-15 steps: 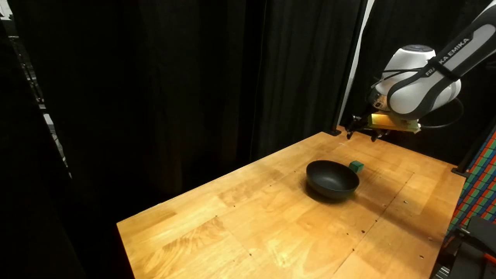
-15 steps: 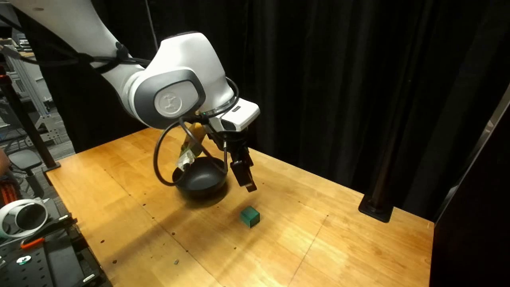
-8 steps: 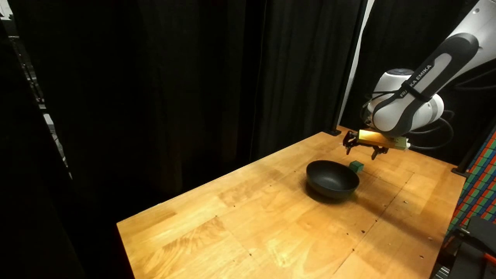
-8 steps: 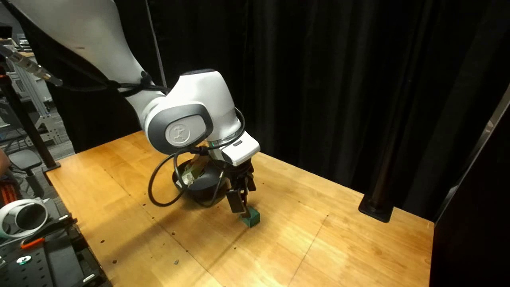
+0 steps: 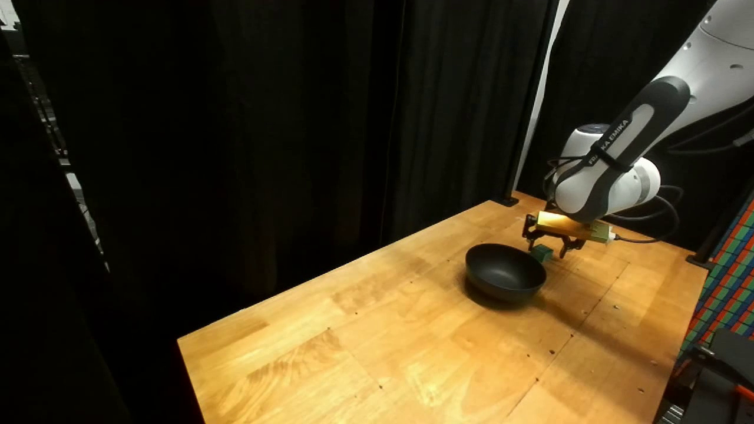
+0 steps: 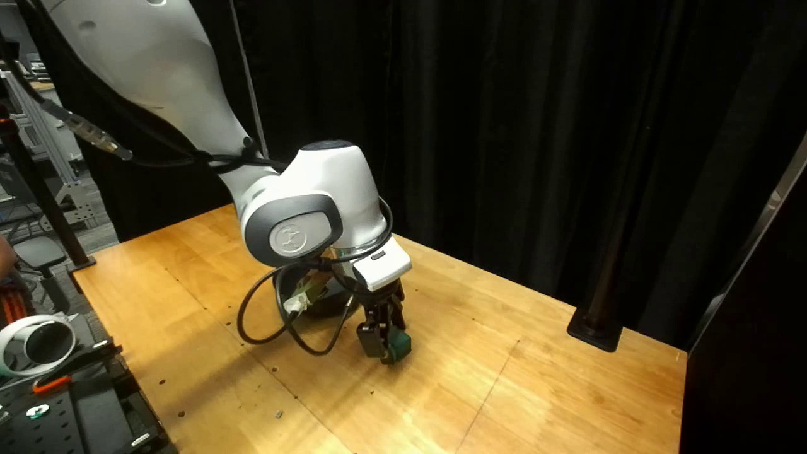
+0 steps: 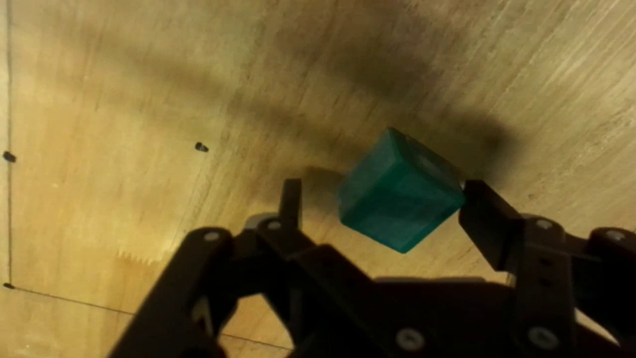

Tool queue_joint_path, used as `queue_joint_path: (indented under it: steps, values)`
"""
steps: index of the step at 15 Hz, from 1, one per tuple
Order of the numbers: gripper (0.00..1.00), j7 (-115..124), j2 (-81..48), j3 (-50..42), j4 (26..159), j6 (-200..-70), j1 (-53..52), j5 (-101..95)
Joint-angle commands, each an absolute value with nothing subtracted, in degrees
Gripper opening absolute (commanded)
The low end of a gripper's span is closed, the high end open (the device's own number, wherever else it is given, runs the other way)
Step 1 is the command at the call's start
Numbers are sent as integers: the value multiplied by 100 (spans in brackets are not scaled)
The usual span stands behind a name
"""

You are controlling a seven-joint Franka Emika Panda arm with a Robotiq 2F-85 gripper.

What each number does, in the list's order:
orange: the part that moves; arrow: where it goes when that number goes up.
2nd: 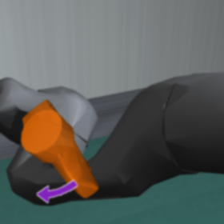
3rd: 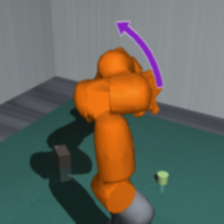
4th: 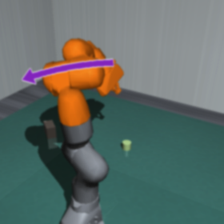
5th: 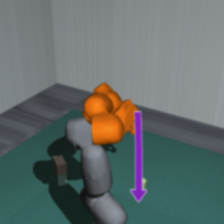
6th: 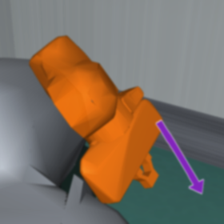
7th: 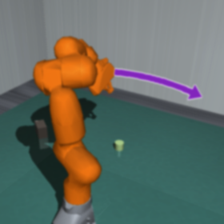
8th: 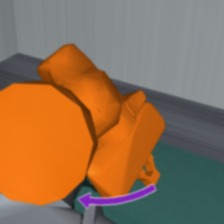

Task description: Pick the block and put it in the bowl

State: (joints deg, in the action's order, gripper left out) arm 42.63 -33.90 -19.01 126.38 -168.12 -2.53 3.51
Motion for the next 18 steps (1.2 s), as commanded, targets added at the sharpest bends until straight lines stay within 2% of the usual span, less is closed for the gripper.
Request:
queue_joint_path:
  steps: [1, 5, 6, 10, 16, 17, 18]
  values:
    - [49, 4275, -3638, -1947, 12436, -16915, -317, 621]
    - [20, 4249, -3242, -1931, 12643, -16747, -338, 807]
    - [18, 4217, -3082, -1920, 12704, -16681, -335, 829]
    - [18, 4190, -1887, -1847, 13051, -16056, -419, 760]
    - [18, 3706, -845, -674, 13151, -14160, -98, 1624]
    - [68, 3616, -787, -539, 13203, -14121, -96, 1857]
    - [68, 3629, -748, -461, 13213, -14020, -111, 1977]
